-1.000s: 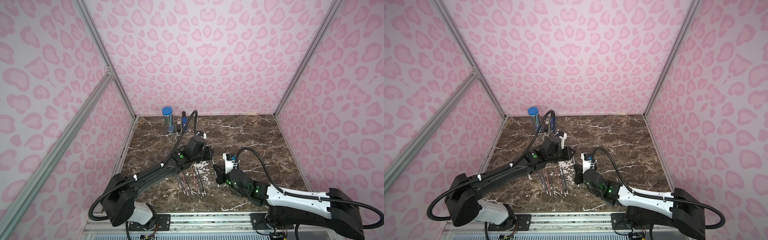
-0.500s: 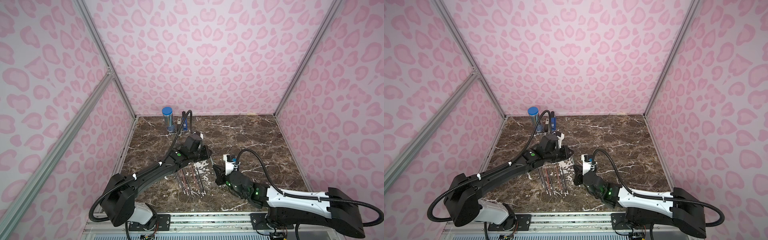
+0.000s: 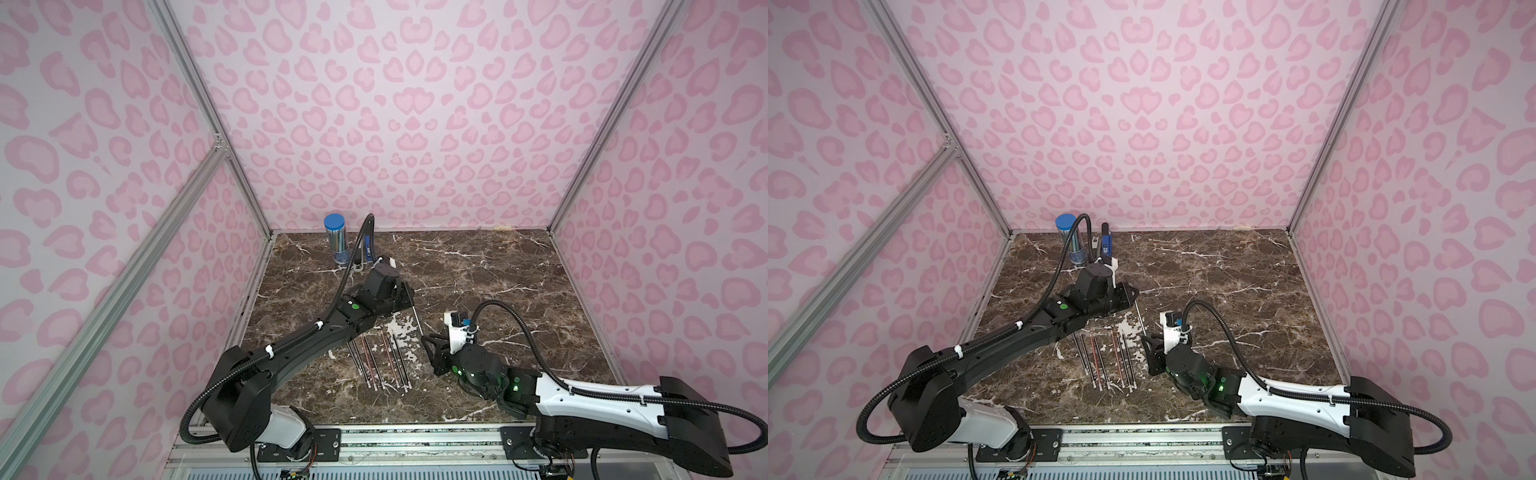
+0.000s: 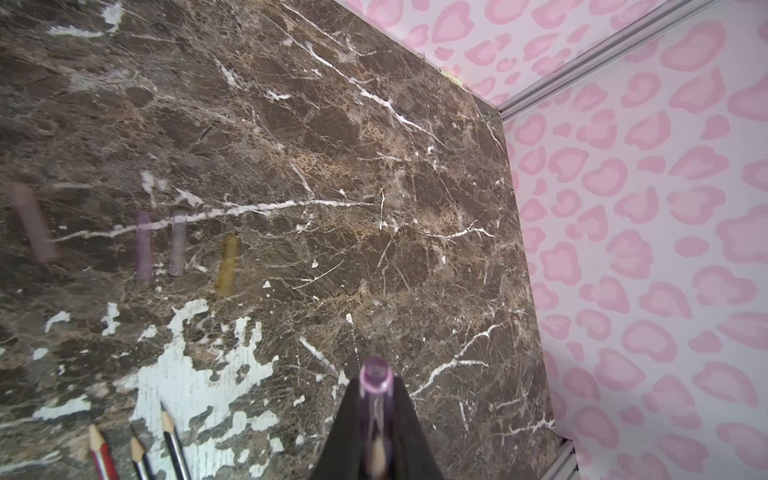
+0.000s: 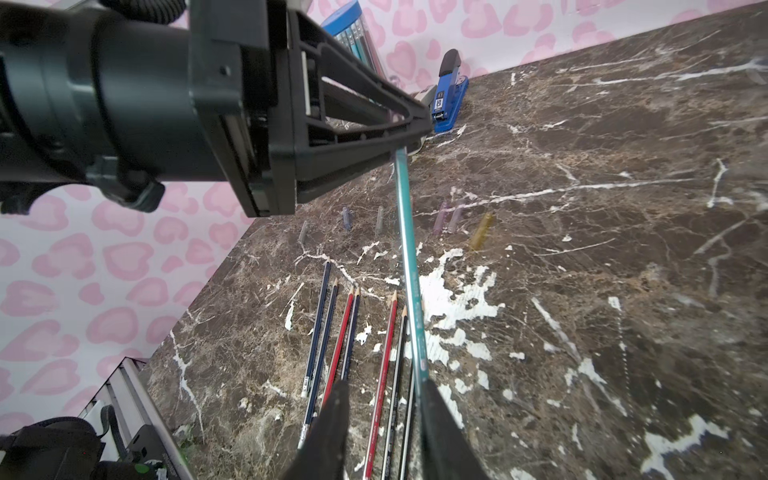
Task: Remove the protective cover of the pencils
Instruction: Remove the protective sleeve from the pencil.
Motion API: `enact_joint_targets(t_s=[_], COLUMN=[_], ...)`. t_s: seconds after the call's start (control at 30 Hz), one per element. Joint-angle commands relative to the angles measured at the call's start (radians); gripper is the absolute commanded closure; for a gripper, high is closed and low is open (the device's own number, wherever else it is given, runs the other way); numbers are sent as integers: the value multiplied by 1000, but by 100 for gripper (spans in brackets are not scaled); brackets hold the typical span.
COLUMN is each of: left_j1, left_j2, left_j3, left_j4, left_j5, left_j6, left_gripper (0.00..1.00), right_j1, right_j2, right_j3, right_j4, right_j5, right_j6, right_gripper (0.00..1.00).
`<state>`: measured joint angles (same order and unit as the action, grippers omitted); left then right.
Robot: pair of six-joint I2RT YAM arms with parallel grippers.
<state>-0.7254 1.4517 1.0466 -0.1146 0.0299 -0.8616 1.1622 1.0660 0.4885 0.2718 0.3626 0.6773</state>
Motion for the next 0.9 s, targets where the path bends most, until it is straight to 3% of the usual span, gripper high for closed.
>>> enact_joint_targets(t_s=[0.0,0.1,0.53,0.73,0.87], left_j1=[-14,-32,-64,-67,-67], left_j2=[-9,-19,-30,-40,-52], left_j3=[-5,-9,-9,-13,-16], left_j4=[32,32,31,28,21], left_j5=[8,10,16,15,3], left_j6=[15,17,20,21,25], left_gripper=[90,91,90,90,89], right_j1=[-20,-78,-114,-115,-116], right_j2=[-12,-18,74,139,150], right_j3=[10,4,74,99,100], right_j4=[-32,-23,-34,-28,-15], right_j5=[38,-25,-136,-160,-174], right_j6=[-8,-10,-58,-58,-58], right_gripper=[51,45,47,60,74])
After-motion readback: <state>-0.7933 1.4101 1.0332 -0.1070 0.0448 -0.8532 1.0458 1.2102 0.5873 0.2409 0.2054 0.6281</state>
